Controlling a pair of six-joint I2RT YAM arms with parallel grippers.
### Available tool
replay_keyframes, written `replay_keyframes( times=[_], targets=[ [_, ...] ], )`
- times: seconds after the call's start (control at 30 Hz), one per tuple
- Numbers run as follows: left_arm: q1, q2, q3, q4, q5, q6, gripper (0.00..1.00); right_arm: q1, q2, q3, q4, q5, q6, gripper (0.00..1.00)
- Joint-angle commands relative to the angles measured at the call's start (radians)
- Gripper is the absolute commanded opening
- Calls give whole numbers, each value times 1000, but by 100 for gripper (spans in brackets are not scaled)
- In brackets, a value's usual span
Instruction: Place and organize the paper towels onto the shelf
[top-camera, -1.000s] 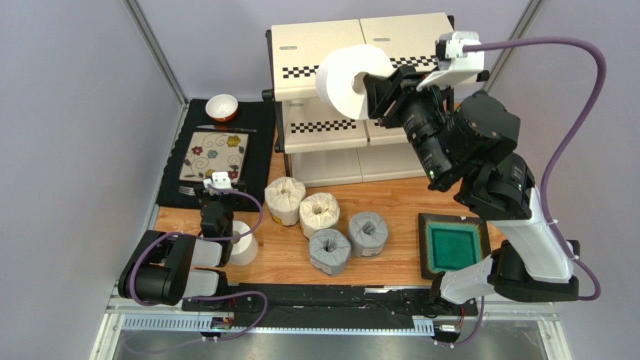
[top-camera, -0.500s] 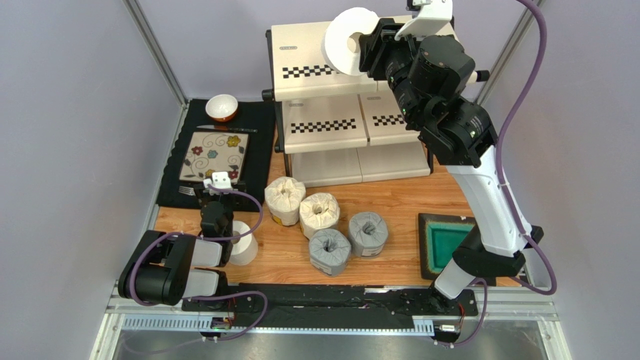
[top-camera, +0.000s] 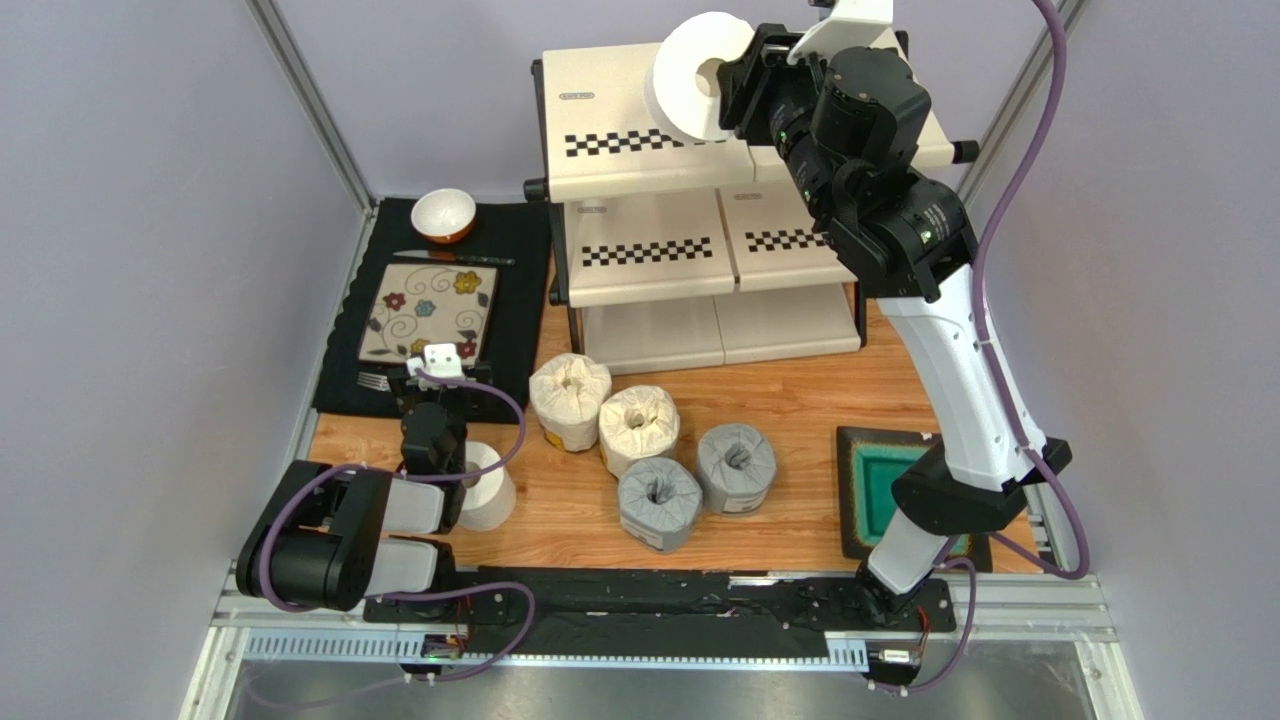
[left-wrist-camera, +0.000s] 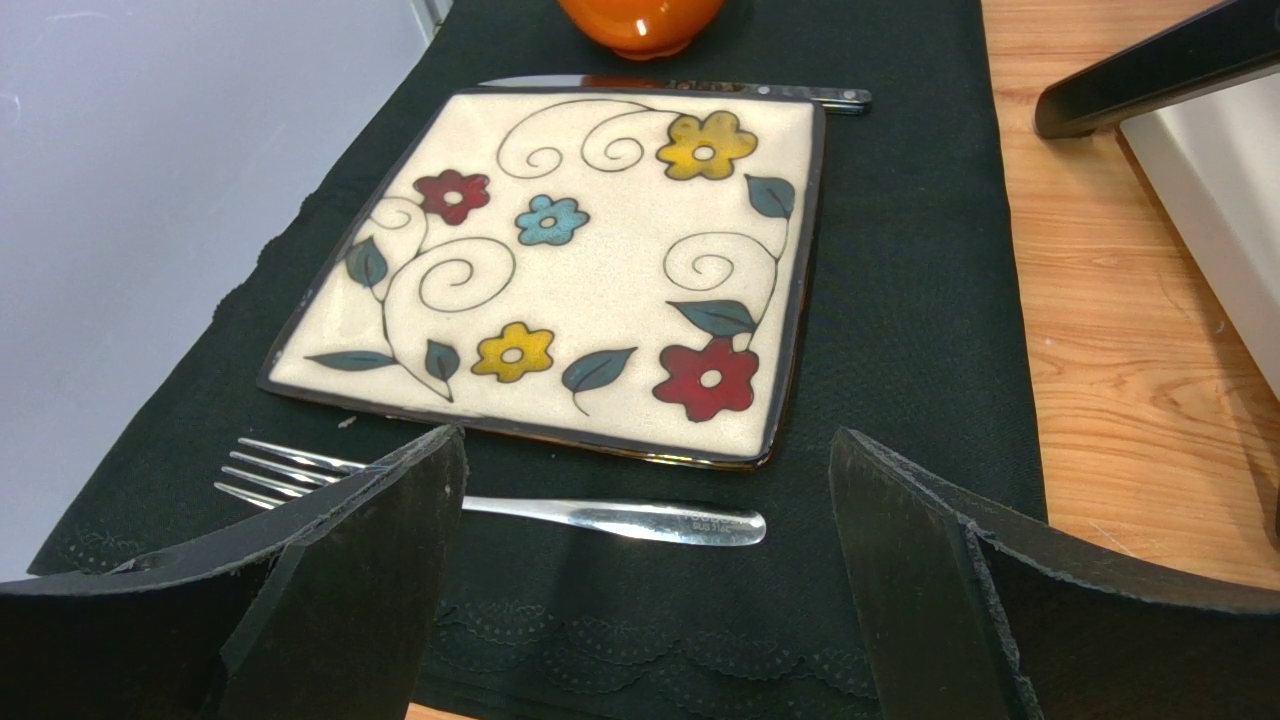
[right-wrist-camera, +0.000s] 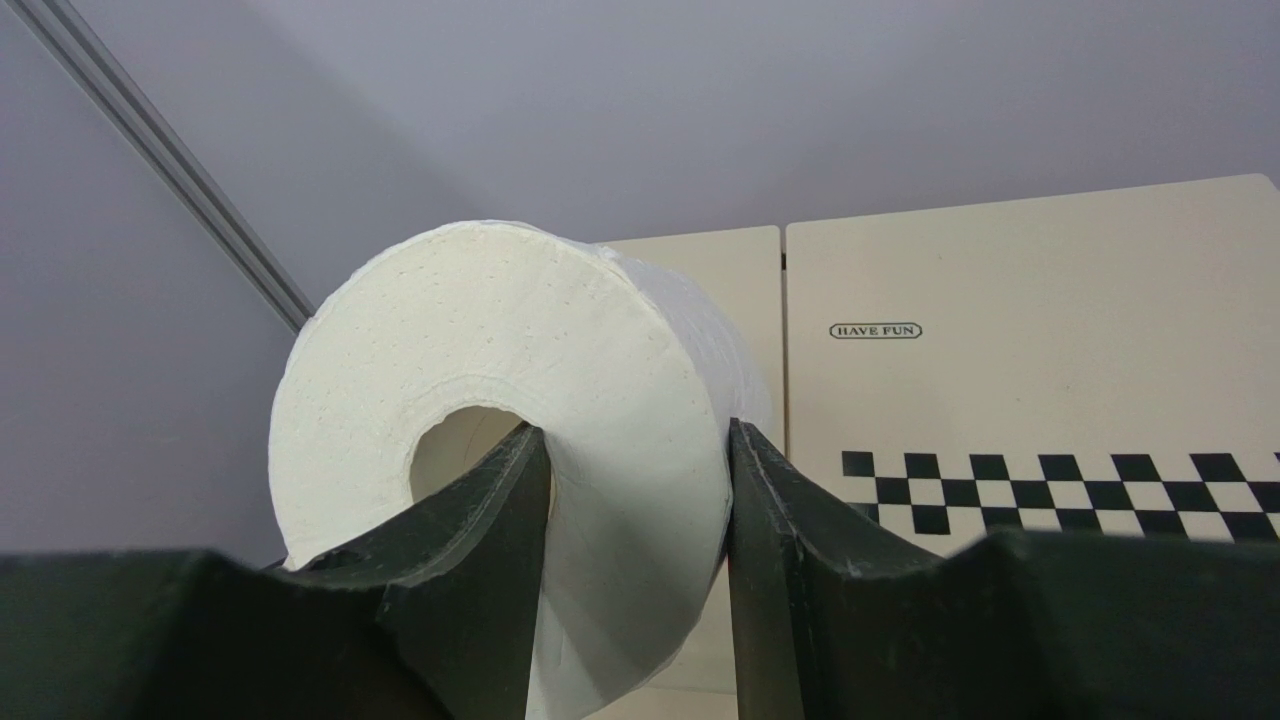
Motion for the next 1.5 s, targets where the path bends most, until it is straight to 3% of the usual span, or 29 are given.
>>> replay_keyframes(
  times=[0.0,0.63,1.47],
  targets=[
    [8,-12,-257,30,14,-5,99,-17,-3,32,80,-23,24,24],
    [8,-10,-257,30,14,-5,99,-68,20,-2,83,-62,51,25],
    [8,-10,-257,30,14,-5,99,-89,14,-36,91,-81,58,60]
  ],
)
